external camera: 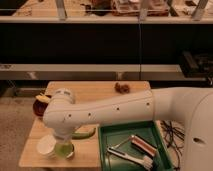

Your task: Stack cups on top of each other

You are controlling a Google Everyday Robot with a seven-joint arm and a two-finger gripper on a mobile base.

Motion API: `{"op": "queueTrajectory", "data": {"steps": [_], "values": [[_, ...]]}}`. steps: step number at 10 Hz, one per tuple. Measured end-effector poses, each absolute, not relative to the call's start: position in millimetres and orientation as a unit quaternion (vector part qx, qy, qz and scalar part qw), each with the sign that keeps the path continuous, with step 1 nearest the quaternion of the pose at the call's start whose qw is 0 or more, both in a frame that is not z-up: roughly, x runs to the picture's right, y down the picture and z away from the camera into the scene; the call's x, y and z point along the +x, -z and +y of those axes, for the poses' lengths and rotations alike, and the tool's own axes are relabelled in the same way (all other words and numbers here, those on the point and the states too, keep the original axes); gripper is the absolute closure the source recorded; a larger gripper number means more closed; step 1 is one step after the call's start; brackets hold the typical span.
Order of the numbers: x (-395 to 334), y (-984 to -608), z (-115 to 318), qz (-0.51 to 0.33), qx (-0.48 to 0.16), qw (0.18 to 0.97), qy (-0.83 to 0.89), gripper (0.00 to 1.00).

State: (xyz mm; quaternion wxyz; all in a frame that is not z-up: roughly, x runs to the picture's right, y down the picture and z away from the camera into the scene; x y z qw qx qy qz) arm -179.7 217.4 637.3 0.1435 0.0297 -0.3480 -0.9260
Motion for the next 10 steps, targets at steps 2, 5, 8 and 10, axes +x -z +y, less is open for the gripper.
{"op": "queueTrajectory", "data": {"steps": [2,5,8,10], "values": [[-182,-644,214,-0.347,0.026,0.152,0.925,0.20],[-180,-649,206,-0.341,0.019,0.168,0.925,0.20],[-173,-652,205,-0.336,0.014,0.178,0.925,0.20],[-172,-660,212,-0.335,0.012,0.182,0.925,0.20]]}}
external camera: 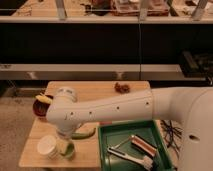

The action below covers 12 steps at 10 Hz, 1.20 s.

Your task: Stack cups on top of each other

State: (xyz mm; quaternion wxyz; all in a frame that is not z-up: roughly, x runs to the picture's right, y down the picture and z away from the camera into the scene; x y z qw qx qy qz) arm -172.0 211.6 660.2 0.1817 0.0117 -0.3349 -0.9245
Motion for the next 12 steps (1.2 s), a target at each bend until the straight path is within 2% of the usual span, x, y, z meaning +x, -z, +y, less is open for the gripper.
{"op": "queueTrajectory", "data": {"steps": [4,5,8,9,12], "values": [[-172,-683,216,-0.330,0.000,0.200,0.923,0.20],[-173,-689,215,-0.326,-0.004,0.206,0.923,0.27],[-170,-702,214,-0.324,-0.015,0.217,0.921,0.54],[-169,-709,218,-0.327,-0.019,0.218,0.919,0.58],[-167,-727,231,-0.332,-0.034,0.218,0.917,0.58]]}}
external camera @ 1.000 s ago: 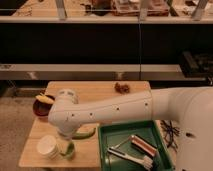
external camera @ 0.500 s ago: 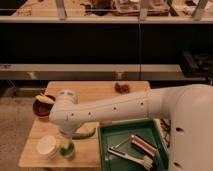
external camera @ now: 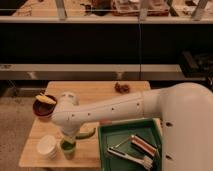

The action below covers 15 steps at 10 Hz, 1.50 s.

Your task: Stack cups on top of each other

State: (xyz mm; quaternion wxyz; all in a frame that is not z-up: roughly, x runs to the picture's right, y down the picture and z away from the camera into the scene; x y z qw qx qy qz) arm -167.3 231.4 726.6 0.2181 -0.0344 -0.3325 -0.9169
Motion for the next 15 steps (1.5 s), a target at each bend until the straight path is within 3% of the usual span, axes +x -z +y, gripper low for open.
{"op": "queueTrajectory", "data": {"steps": [7,8,11,15], "values": [[-166,-726,256,-0.353,-0.030,0.201,0.913,0.60],[-169,-725,263,-0.355,-0.026,0.193,0.914,0.66],[-178,-720,278,-0.350,-0.017,0.171,0.921,0.96],[-181,-717,281,-0.349,-0.013,0.168,0.922,1.00]]}}
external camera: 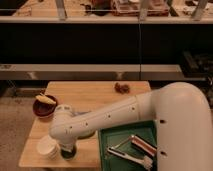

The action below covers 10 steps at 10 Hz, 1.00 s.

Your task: Stack cups on top of each other

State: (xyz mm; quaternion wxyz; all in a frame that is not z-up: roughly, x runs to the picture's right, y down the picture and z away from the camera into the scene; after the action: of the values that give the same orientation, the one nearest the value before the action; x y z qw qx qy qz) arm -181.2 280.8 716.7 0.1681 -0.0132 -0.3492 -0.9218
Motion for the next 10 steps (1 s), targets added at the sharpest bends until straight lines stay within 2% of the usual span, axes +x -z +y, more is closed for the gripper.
{"op": "queueTrajectory", "data": {"steps": [3,8,10], "values": [[-168,-701,251,-0.338,-0.005,0.183,0.923,1.00],[-167,-624,170,-0.315,0.038,0.196,0.928,1.00],[-186,-605,156,-0.307,0.053,0.188,0.931,1.00]]}}
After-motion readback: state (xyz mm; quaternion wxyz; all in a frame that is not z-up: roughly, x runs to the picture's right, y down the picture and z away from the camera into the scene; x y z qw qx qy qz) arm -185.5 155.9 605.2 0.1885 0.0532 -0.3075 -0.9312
